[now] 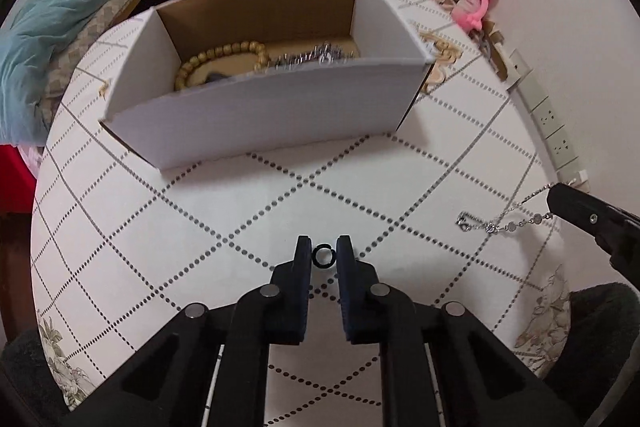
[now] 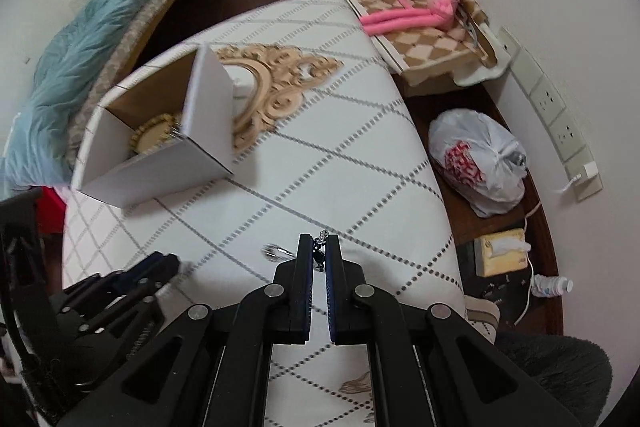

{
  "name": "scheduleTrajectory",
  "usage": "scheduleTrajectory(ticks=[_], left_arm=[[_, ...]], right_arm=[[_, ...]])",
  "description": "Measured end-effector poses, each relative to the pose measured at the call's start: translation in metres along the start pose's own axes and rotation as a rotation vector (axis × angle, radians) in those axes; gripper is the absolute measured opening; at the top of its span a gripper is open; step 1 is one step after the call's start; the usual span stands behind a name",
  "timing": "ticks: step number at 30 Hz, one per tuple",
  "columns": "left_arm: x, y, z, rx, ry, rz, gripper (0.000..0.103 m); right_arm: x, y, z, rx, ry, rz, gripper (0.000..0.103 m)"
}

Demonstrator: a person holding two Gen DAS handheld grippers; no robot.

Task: Organize jewelry
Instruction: 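Grasp the second black ring with the left gripper while the right gripper grasps the silver chain, then drop the ring into the box with the left gripper while the right gripper drops the chain in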

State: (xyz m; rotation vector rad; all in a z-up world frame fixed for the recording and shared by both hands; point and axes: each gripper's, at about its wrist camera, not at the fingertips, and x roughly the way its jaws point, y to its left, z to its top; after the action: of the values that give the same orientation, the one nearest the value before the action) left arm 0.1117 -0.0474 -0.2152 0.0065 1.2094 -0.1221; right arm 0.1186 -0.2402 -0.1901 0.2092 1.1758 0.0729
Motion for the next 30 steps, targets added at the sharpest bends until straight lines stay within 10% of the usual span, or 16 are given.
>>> scheduleTrajectory(ticks=[15,30], left_arm=[[-0.117,0.047,0.083,-0.038,-0.172,-0.111,0.010],[-0.033,0.105,0.158,-0.111,-0.012,-0.091,0.010]], right_arm=[[-0.088,0.063,0.074,-0.086,-0.154,0.211,0.006],[0.019,0.130,0.163,-0.189,0.051,0.182,0.006]])
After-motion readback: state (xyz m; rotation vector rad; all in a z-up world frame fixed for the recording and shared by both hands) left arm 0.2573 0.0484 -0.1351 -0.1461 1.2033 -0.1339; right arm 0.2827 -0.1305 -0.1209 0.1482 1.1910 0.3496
